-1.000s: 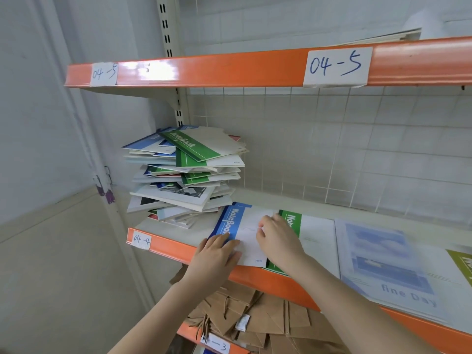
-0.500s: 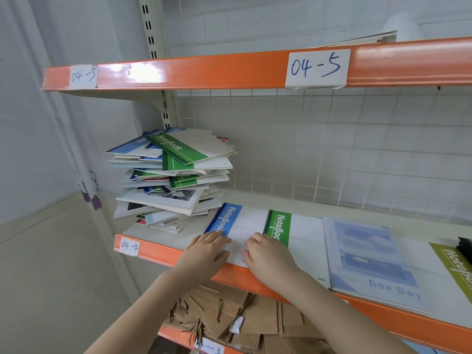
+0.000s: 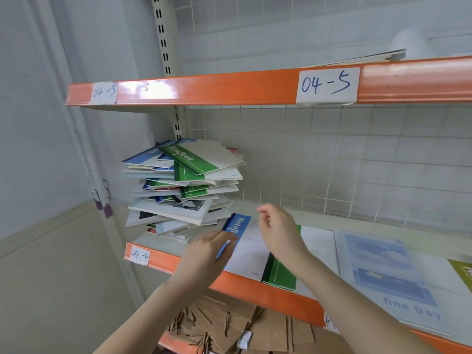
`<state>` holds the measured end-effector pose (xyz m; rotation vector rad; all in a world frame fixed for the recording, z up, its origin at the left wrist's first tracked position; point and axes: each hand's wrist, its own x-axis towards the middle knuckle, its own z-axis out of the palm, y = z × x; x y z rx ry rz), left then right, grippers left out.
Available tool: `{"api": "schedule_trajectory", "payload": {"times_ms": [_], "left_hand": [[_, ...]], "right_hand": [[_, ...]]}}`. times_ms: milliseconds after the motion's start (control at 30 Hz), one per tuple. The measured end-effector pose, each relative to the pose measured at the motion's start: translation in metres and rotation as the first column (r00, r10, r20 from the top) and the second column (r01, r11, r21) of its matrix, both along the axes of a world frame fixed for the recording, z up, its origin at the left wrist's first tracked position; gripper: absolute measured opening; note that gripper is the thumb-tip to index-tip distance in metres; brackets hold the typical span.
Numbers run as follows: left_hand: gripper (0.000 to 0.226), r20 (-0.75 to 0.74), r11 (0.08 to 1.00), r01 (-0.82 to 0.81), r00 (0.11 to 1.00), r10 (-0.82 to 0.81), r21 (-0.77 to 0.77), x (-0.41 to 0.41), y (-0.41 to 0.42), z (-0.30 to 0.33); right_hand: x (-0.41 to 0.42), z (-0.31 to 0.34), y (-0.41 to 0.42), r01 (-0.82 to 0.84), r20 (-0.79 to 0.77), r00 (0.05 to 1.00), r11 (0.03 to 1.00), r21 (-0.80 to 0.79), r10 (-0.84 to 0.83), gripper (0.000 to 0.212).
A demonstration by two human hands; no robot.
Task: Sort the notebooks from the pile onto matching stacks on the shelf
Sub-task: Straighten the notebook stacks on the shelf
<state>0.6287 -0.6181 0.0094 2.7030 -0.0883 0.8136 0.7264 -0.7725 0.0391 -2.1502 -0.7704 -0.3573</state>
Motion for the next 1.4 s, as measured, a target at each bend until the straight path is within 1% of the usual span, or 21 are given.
{"api": "schedule_trajectory", "payload": {"times_ms": [67,133,167,233,267,333,367,433,533,600,667,767,867,967,1033,1067,1133,1200,1267,1333,1400], "left_hand": [[0.038,0.223,1.0,0.002,0.975,-0.004,0.007,-0.006,0.003,0.027],[0.034,0.368,1.0,-0.026,0.93,0.021,0.008,-0.01,0.007,0.059],[0.033,0.422,0.998,-0.061,0.905,0.051,0.01,-0.012,0.011,0.074],[0.028,0.46,0.982,-0.187,0.87,0.176,-0.021,-0.01,0.023,0.097],[0.025,0.426,0.963,-0.265,0.867,0.26,-0.049,-0.006,0.03,0.105],[0.026,0.286,0.912,-0.402,0.867,0.408,-0.083,0.007,0.048,0.112],[0.031,0.199,0.887,-0.453,0.865,0.461,-0.084,0.014,0.058,0.113],[0.04,0.067,0.859,-0.509,0.856,0.512,-0.059,0.028,0.074,0.115],[0.045,-0.055,0.85,-0.52,0.854,0.517,-0.08,0.046,0.096,0.12],[0.05,-0.143,0.863,-0.501,0.86,0.489,-0.061,0.052,0.105,0.123],[0.056,-0.198,0.88,-0.475,0.862,0.468,0.012,0.052,0.107,0.122],[0.059,-0.197,0.9,-0.434,0.879,0.433,0.04,0.048,0.099,0.118],[0.055,-0.157,0.921,-0.377,0.908,0.388,0.098,0.045,0.081,0.118],[0.052,-0.163,0.925,-0.324,0.92,0.356,0.198,0.044,0.063,0.12],[0.049,-0.136,0.919,-0.321,0.925,0.356,0.229,0.042,0.058,0.122],[0.045,-0.104,0.918,-0.337,0.926,0.364,0.211,0.042,0.059,0.123],[0.038,-0.011,0.913,-0.392,0.918,0.395,0.109,0.042,0.068,0.125],[0.036,0.032,0.892,-0.45,0.893,0.449,0.05,0.046,0.085,0.126],[0.044,-0.036,0.875,-0.476,0.876,0.48,0.091,0.052,0.098,0.124],[0.055,-0.123,0.872,-0.446,0.872,0.474,0.201,0.057,0.102,0.12],[0.063,-0.137,0.853,-0.422,0.867,0.479,0.308,0.059,0.1,0.116]], "right_hand": [[0.008,0.023,0.01,0.005,-0.085,0.996,0.991,0.137,0.007,0.026],[0.023,0.041,0.024,0.021,-0.193,0.981,0.97,0.241,0.027,0.019],[0.032,0.049,0.03,0.047,-0.259,0.965,0.96,0.277,0.028,0.017],[0.048,0.061,0.042,0.088,-0.403,0.914,0.95,0.299,0.042,0.03],[0.054,0.066,0.048,0.098,-0.49,0.868,0.941,0.323,0.078,0.033],[0.06,0.078,0.058,0.126,-0.656,0.726,0.898,0.422,0.206,0.033],[0.06,0.083,0.063,0.133,-0.7,0.659,0.874,0.468,0.274,0.035],[0.059,0.092,0.073,0.113,-0.736,0.568,0.851,0.514,0.369,0.037],[0.062,0.094,0.086,0.083,-0.751,0.521,0.852,0.518,0.406,0.022],[0.067,0.091,0.092,0.098,-0.763,0.49,0.842,0.53,0.422,0.02],[0.07,0.088,0.094,0.113,-0.776,0.464,0.84,0.531,0.428,0.025],[0.075,0.084,0.094,0.154,-0.793,0.454,0.841,0.518,0.406,0.028],[0.079,0.084,0.092,0.175,-0.801,0.426,0.83,0.53,0.421,0.018],[0.082,0.087,0.088,0.225,-0.799,0.41,0.8,0.556,0.44,0.012],[0.085,0.089,0.082,0.252,-0.797,0.42,0.788,0.562,0.434,0.015],[0.088,0.09,0.077,0.263,-0.797,0.441,0.79,0.555,0.413,0.015],[0.093,0.091,0.066,0.278,-0.79,0.475,0.786,0.553,0.388,0.007],[0.099,0.09,0.054,0.284,-0.789,0.484,0.784,0.551,0.379,0.007],[0.1,0.088,0.044,0.294,-0.79,0.471,0.775,0.559,0.392,0.007],[0.1,0.084,0.038,0.294,-0.793,0.442,0.768,0.57,0.419,0.009],[0.096,0.084,0.033,0.25,-0.811,0.419,0.807,0.535,0.408,0.013]]}}
